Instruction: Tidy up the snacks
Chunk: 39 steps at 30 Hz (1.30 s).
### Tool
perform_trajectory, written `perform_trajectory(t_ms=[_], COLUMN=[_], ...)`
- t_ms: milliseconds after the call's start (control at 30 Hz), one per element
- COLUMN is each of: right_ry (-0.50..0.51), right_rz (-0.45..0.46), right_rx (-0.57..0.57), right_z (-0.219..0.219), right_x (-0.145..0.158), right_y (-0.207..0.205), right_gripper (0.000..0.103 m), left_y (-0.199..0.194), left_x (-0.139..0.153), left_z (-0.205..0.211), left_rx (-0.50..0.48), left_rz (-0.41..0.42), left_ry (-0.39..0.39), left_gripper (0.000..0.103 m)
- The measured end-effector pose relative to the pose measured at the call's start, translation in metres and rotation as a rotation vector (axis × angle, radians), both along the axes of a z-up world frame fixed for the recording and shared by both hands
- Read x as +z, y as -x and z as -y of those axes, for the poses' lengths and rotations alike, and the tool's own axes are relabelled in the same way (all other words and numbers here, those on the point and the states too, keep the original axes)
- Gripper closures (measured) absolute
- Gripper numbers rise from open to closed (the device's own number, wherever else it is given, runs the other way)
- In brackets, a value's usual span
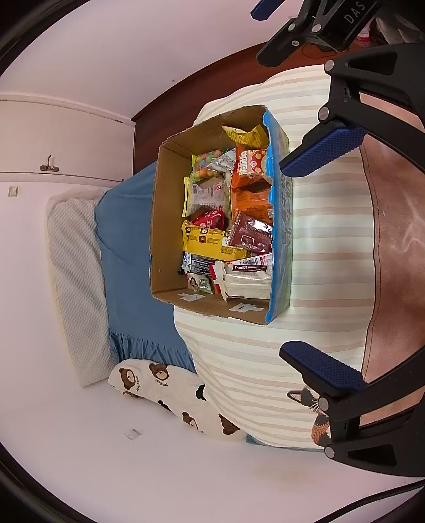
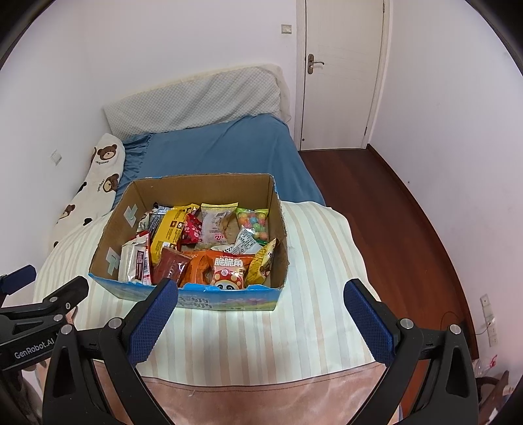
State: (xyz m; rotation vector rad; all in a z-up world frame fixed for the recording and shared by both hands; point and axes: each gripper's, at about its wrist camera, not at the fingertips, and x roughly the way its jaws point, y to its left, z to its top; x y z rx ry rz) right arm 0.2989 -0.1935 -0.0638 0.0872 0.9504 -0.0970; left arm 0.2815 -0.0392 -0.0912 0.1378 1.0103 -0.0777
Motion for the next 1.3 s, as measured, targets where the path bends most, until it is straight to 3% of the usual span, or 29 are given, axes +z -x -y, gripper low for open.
perform_trajectory(t_ms=[1300], right_ry=[-0.009], right_rz=[-0.002], right_rx=[-0.011], right_z=[0.0016], right_x=[0.0053], right_y=[0.0029], right_gripper=[0.000], left_y=[0.0040], left_x=[0.0040], left_z=[0.0010], left_rx=[-0.010], left_rz=[0.006], left_ry=[0.000], left_gripper=[0.000])
